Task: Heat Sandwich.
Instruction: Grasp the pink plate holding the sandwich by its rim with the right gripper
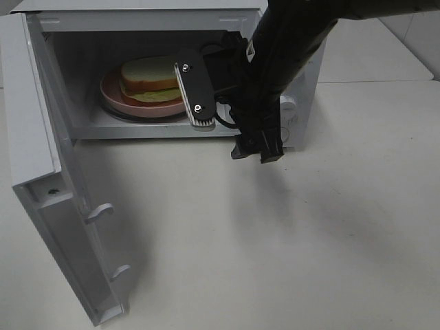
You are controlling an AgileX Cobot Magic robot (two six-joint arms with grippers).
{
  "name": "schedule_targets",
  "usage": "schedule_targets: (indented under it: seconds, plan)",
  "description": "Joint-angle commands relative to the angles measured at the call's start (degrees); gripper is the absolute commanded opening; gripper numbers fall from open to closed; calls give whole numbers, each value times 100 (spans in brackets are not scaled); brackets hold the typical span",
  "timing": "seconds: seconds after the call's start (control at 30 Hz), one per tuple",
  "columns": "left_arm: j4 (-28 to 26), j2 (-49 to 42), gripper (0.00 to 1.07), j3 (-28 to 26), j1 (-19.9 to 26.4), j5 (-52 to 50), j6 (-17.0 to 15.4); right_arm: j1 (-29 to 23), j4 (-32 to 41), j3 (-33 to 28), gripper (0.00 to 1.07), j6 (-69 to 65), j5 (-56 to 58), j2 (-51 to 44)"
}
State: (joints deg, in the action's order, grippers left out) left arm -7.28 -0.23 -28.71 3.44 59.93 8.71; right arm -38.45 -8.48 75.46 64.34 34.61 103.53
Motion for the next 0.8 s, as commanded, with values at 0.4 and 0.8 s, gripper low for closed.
schedule_targets:
  seconds: [0.4,0.8]
  plan:
    - [-40,-120,98,23,-34,-34,-6,-34,-166,1054,85,-52,-160,957]
    - [-40,-120,98,23,-34,-34,-6,-34,-246,2040,82,-332,-218,1896]
